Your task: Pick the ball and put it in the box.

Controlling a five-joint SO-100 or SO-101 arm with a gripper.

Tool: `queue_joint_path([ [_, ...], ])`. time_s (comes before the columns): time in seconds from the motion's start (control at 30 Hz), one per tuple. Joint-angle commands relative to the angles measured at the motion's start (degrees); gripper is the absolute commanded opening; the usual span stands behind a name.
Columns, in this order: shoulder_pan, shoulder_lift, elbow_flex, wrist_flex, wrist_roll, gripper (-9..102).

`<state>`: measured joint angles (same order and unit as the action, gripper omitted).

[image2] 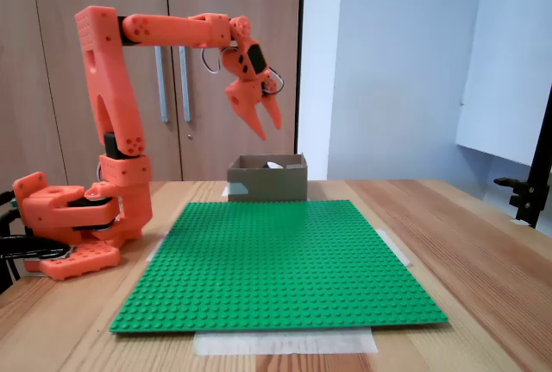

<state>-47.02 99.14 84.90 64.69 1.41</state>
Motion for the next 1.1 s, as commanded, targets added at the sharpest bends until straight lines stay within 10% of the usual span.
queue_joint_path([
  [0.0, 2.72, 6.86, 1.67, -2.11, -1.67, 22],
  [1.07, 35.07, 34.63, 24.61, -15.29, -5.01, 11],
])
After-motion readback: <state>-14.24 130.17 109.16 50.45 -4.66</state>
